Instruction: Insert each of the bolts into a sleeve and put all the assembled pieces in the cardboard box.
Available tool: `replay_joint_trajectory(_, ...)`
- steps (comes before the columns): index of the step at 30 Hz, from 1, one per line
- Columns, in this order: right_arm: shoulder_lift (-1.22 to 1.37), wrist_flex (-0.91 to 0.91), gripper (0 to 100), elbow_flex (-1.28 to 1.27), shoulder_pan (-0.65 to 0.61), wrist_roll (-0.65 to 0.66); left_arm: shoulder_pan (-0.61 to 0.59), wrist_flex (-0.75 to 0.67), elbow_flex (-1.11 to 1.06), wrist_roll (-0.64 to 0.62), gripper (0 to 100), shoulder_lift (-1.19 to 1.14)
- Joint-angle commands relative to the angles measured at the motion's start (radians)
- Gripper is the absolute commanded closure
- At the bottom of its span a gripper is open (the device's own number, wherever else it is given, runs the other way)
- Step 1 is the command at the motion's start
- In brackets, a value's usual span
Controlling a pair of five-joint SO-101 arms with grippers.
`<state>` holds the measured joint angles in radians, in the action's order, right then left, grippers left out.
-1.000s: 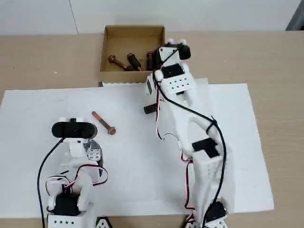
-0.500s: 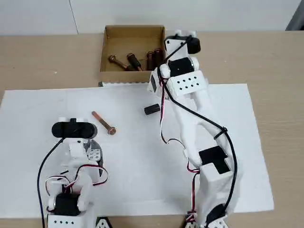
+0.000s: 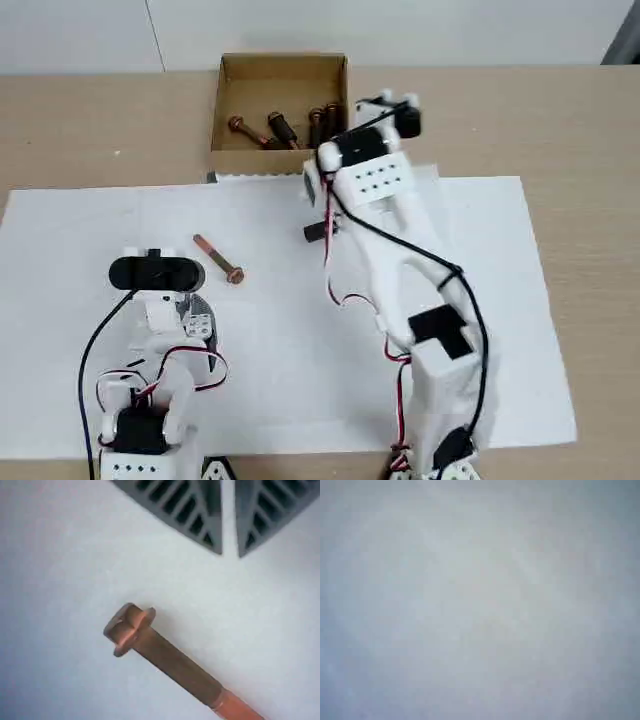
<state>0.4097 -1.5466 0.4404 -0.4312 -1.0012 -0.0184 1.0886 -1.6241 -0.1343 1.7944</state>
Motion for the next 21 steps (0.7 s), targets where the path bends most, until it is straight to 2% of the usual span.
replay_joint_trajectory(1, 0.018, 0.050, 95.8, 0.038, -0.008, -0.077, 0.002, -0.023, 0.004, 0.005, 99, 0.006)
replay_joint_trajectory(9, 0.070, 0.147, 95.8, 0.038, -0.030, -0.068, -0.002, -0.023, 0.004, 0.003, 99, 0.006)
replay_joint_trajectory(18, 0.087, 0.153, 95.5, 0.038, -0.056, -0.068, -0.002, -0.023, 0.004, 0.003, 99, 0.006)
replay_joint_trajectory(21, 0.084, 0.136, 89.0, 0.038, -0.056, -0.068, -0.002, -0.023, 0.004, 0.003, 99, 0.006)
